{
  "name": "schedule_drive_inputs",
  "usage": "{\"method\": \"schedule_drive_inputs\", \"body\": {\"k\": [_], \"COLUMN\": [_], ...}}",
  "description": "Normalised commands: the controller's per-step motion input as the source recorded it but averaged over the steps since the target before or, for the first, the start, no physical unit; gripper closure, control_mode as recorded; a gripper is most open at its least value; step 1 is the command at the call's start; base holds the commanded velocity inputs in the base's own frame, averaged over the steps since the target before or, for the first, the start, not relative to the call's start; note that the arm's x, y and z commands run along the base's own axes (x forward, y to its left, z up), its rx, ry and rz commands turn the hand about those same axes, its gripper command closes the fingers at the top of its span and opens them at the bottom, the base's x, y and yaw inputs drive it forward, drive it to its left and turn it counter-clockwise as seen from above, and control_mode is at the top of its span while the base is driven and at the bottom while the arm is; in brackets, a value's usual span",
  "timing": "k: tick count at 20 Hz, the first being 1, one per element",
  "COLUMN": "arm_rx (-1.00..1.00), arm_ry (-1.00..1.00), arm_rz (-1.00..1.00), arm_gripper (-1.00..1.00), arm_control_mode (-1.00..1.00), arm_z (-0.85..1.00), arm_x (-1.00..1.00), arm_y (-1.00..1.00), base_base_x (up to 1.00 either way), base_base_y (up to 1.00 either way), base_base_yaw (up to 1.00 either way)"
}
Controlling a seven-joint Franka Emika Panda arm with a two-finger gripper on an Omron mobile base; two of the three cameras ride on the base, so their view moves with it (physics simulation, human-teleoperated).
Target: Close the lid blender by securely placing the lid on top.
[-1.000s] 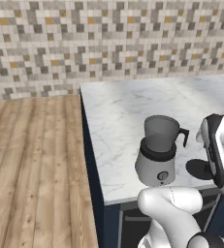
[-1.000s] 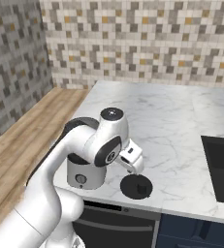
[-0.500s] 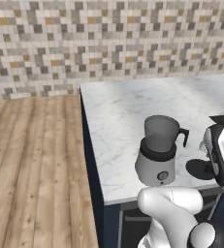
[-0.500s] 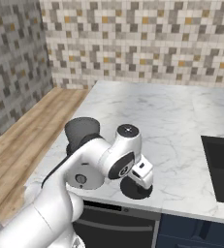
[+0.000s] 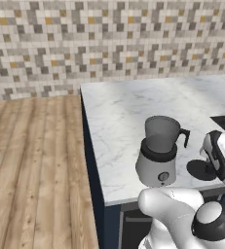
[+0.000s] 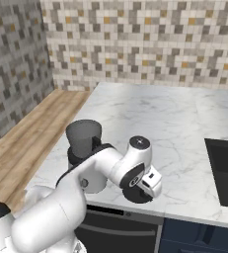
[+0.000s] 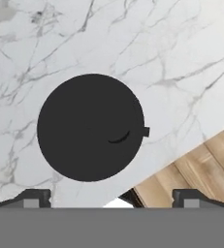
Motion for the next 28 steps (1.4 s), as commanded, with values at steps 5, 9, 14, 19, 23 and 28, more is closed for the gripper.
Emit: {"method": "schedule_drive_inputs", "body": {"k": [5, 9, 14, 19, 23, 28], "arm_rx": [0.0, 0.0, 0.0, 0.0, 0.0, 0.0], "arm_ry": [0.08, 0.06, 0.06, 0.06, 0.0, 0.0], "arm_rz": [0.0, 0.0, 0.0, 0.0, 0.0, 0.0], "arm_gripper": [-1.0, -1.0, -1.0, -1.0, -1.0, 1.0], "arm_control_mode": [-1.0, -1.0, -1.0, -1.0, -1.0, -1.0], "arm_z": [-0.39, -0.26, -0.23, -0.24, -0.28, -0.33], "arm_x": [0.33, 0.28, 0.3, 0.3, 0.0, 0.0], "arm_y": [-0.11, -0.1, -0.15, -0.14, -0.08, 0.19], "base_base_x": [0.0, 0.0, 0.0, 0.0, 0.0, 0.0], "base_base_y": [0.0, 0.0, 0.0, 0.0, 0.0, 0.0], "base_base_yaw": [0.0, 0.0, 0.0, 0.0, 0.0, 0.0]}}
